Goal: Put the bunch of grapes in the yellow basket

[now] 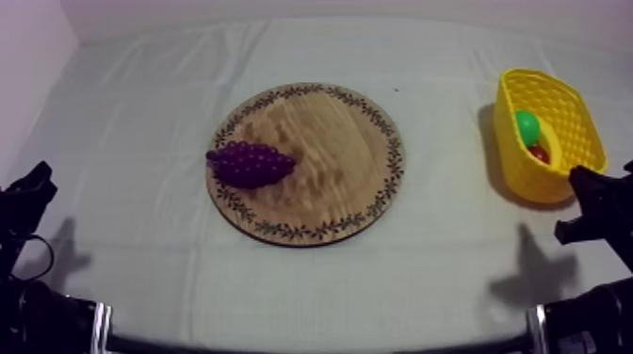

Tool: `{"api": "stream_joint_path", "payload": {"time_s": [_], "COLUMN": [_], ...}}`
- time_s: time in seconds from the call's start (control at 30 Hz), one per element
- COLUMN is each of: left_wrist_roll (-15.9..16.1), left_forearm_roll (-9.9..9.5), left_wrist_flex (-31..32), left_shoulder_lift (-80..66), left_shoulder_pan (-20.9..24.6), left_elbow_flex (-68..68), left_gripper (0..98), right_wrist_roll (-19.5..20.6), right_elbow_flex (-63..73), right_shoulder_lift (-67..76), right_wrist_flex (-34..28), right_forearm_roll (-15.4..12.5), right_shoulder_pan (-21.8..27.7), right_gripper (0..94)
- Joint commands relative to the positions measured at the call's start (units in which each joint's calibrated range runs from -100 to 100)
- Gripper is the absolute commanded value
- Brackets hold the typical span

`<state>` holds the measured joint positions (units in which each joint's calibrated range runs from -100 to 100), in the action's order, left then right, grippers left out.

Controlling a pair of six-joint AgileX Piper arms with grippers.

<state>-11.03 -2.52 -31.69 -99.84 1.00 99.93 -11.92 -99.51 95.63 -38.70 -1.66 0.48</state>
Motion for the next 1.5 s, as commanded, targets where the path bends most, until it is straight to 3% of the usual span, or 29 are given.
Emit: {"api": "stream_joint_path", "payload": {"time_s": [0.0, 0.23, 0.67, 0.87, 1.0, 1.37, 1.47], "left_wrist_roll": [0.0, 0.0, 0.0, 0.0, 0.0, 0.0, 0.0], "left_forearm_roll": [0.01, 0.01, 0.01, 0.01, 0.01, 0.01, 0.01], "left_wrist_flex": [0.0, 0.0, 0.0, 0.0, 0.0, 0.0, 0.0], "left_shoulder_lift": [0.0, 0.0, 0.0, 0.0, 0.0, 0.0, 0.0], "left_shoulder_pan": [0.0, 0.0, 0.0, 0.0, 0.0, 0.0, 0.0], "left_elbow_flex": [0.0, 0.0, 0.0, 0.0, 0.0, 0.0, 0.0], "left_gripper": [0.0, 0.0, 0.0, 0.0, 0.0, 0.0, 0.0], "right_wrist_roll": [-0.1, -0.2, 1.3, -0.9, 1.4, 8.2, 7.4], "right_elbow_flex": [0.0, 0.0, 0.0, 0.5, 3.7, 34.4, 44.7], "right_shoulder_lift": [0.0, 0.0, 0.1, -0.3, -4.4, -28.4, -35.5], "right_wrist_flex": [0.0, 0.0, 0.0, 0.9, 1.0, -13.4, -18.5], "right_forearm_roll": [0.0, 0.0, 0.0, -0.2, 1.6, 7.5, 8.3], "right_shoulder_pan": [0.0, -1.0, -10.2, -13.3, -15.6, -22.2, -24.7], "right_gripper": [0.5, 0.5, 0.4, 0.5, 0.5, 0.5, 0.5]}}
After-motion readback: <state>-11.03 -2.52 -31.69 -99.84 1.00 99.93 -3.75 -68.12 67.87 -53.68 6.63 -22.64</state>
